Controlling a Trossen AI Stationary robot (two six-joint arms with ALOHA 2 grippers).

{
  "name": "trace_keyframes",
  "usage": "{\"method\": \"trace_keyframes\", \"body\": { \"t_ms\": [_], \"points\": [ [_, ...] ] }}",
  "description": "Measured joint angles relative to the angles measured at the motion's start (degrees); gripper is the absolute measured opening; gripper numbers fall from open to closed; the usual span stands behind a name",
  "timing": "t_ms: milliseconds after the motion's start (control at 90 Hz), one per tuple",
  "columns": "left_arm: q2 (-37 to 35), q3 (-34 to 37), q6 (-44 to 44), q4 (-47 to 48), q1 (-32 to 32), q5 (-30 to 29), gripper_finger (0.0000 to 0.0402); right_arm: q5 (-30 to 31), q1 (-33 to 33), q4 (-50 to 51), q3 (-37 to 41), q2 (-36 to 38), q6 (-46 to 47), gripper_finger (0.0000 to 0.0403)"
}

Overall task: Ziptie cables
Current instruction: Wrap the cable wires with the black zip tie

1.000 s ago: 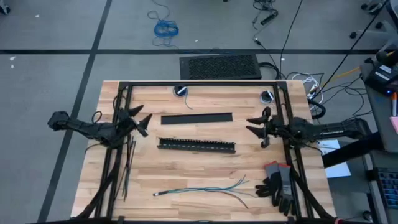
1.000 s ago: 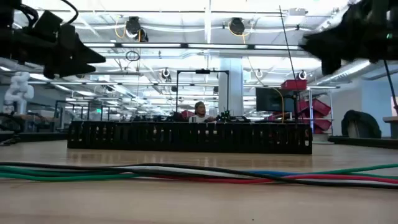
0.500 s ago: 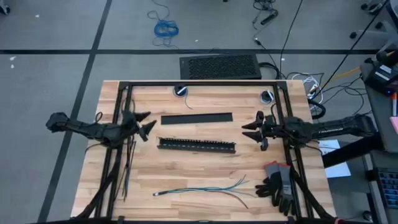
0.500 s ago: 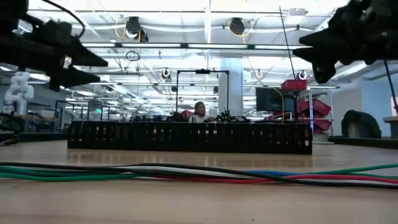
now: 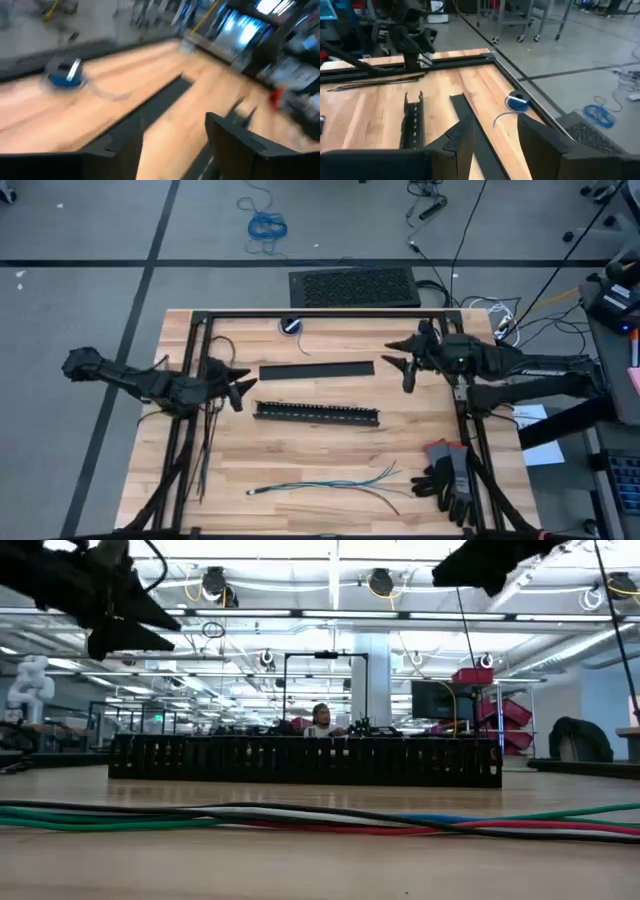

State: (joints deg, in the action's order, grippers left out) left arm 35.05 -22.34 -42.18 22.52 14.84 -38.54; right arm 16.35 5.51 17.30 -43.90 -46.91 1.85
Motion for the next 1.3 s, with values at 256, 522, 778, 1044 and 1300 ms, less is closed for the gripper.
{"method": "trace_keyframes", "body": {
  "t_ms": [256,522,778,1044,1300],
  "points": [
    [7.81,-7.22,-23.34,17.86,1.73,9.03,0.0193,28.54,1.30,20.10,-5.99,0.18,1.30,0.0141],
    [12.34,-8.37,-30.85,20.74,1.72,12.85,0.0193,23.66,1.14,26.68,-6.04,-0.71,2.20,0.0141],
    [16.54,-15.15,-36.59,29.78,3.11,16.27,0.0193,25.32,2.37,30.30,-5.99,-3.66,5.28,0.0141],
    [27.79,-15.50,-44.54,38.29,2.01,35.67,0.0193,25.71,1.86,28.92,-2.64,-9.12,16.54,0.0141],
    [35.72,-15.53,-42.59,37.97,2.34,37.83,0.0193,20.71,0.46,9.30,9.54,-14.72,19.25,0.0141]
  ]
}}
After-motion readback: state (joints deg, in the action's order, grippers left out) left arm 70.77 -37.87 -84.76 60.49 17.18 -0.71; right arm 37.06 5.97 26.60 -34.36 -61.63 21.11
